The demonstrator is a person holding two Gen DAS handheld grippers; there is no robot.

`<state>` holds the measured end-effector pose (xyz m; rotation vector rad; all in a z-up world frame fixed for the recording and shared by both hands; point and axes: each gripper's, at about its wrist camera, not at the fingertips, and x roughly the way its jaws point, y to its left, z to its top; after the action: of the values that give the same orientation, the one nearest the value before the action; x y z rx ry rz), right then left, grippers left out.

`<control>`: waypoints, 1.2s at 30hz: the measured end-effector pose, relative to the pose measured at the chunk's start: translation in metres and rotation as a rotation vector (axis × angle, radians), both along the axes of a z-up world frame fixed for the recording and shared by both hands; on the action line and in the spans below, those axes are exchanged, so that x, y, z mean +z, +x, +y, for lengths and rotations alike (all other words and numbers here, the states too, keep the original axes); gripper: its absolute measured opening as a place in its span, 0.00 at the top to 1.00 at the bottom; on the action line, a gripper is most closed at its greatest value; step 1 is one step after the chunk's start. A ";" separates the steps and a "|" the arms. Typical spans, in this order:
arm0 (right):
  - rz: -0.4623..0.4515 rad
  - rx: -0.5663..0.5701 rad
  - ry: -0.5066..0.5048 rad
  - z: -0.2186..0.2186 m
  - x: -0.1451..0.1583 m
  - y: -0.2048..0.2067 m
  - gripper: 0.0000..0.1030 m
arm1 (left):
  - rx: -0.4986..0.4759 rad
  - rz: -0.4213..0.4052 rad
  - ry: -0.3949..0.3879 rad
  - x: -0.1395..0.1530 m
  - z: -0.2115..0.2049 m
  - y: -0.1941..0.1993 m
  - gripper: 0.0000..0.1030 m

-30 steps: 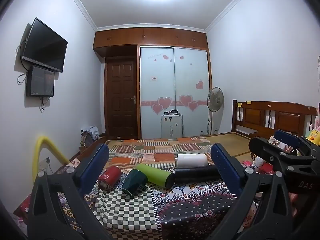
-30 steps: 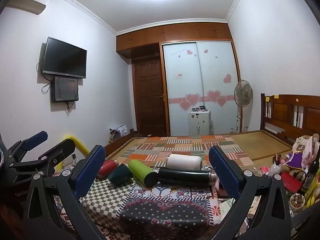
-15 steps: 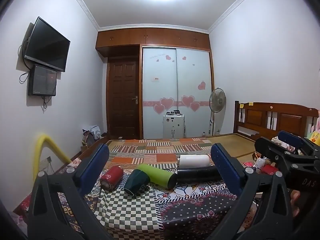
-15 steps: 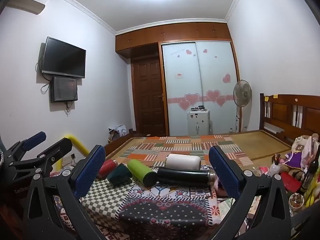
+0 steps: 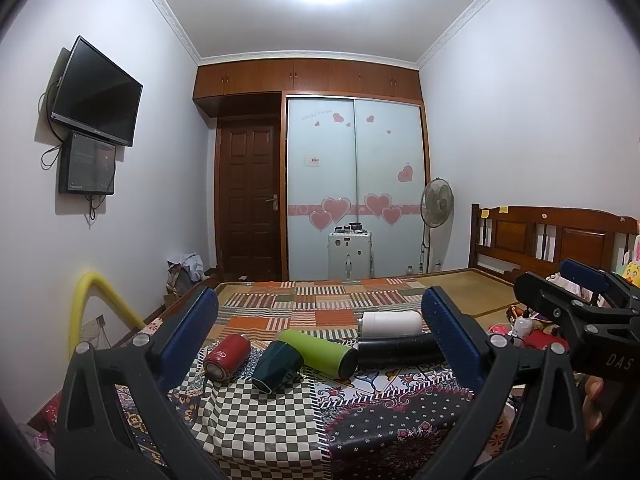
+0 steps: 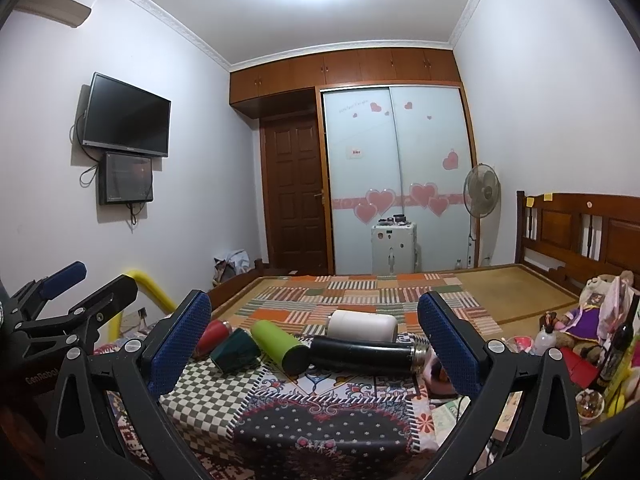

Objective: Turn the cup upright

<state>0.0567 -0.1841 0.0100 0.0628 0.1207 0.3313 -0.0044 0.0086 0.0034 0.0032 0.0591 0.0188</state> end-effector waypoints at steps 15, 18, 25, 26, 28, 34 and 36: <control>-0.003 -0.004 -0.004 -0.001 0.000 -0.001 0.00 | -0.004 0.001 -0.004 -0.001 0.001 0.002 0.00; -0.003 -0.004 -0.005 -0.001 0.000 -0.001 0.00 | -0.004 0.000 -0.004 -0.002 0.000 0.002 0.00; -0.004 -0.003 -0.005 -0.001 0.001 -0.001 0.00 | 0.000 0.002 -0.010 -0.002 0.001 0.003 0.00; -0.004 -0.003 -0.006 0.000 0.001 -0.001 0.00 | -0.001 0.003 -0.013 -0.002 0.002 0.003 0.00; -0.004 -0.002 -0.004 -0.001 0.001 -0.001 0.00 | -0.001 0.002 -0.015 -0.003 0.002 0.003 0.00; -0.006 0.000 -0.006 -0.001 0.001 -0.002 0.00 | 0.000 -0.003 -0.009 -0.004 0.002 0.004 0.00; -0.005 0.000 -0.006 0.000 0.001 -0.002 0.00 | -0.001 -0.002 -0.010 -0.005 0.002 0.004 0.00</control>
<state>0.0548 -0.1845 0.0105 0.0557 0.1166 0.3306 -0.0009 0.0109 -0.0018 -0.0065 0.0571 0.0175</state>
